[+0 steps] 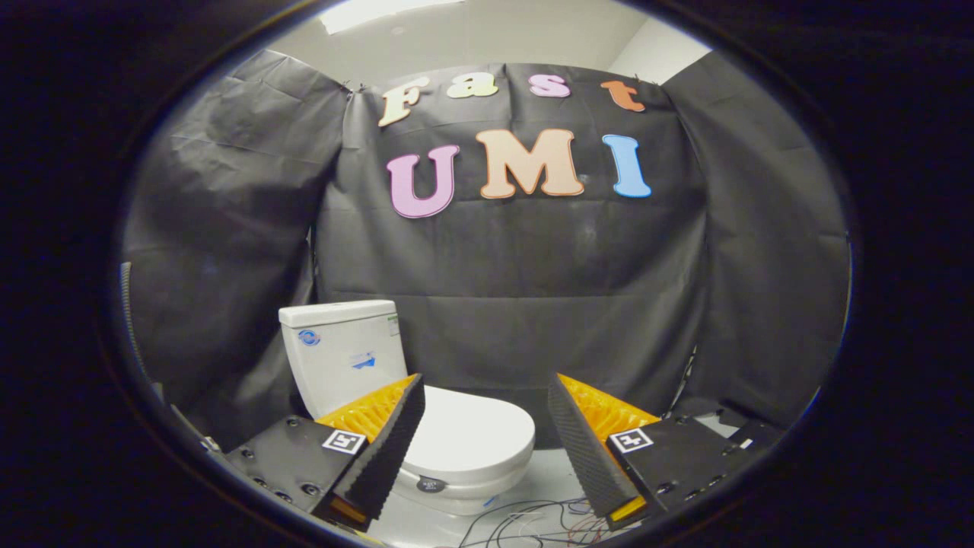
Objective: Open the toilet lid.
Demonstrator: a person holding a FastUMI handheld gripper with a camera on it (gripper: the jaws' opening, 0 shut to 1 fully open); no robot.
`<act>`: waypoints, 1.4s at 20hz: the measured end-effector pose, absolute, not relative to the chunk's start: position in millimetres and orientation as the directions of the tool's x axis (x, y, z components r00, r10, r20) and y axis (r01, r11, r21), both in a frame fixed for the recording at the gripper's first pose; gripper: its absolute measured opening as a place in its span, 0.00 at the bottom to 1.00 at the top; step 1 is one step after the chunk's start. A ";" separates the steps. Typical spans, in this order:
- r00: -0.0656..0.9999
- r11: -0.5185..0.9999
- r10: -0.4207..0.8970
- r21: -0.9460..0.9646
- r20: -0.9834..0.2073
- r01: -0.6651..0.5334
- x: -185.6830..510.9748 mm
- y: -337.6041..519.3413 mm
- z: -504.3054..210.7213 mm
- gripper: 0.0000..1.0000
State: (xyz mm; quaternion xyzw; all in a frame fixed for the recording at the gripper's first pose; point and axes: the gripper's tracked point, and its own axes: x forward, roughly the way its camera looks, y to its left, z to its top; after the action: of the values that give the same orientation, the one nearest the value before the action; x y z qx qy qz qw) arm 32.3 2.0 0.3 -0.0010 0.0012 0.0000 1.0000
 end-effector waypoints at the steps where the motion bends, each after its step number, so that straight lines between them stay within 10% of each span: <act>1: 1.000 1.000 0.001 -0.002 -0.006 -0.001 42.7 2.4 0.6 1.00; 17: 0.992 0.887 -0.113 0.457 0.064 0.072 136.3 76.7 -45.9 0.92; 28: 0.962 0.596 -0.250 0.765 -0.112 0.244 117.9 122.1 -162.0 0.92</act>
State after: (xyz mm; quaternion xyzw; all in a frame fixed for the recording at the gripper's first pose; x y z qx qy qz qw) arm 117.9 122.1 -162.0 0.4278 -0.0038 -0.1384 0.8932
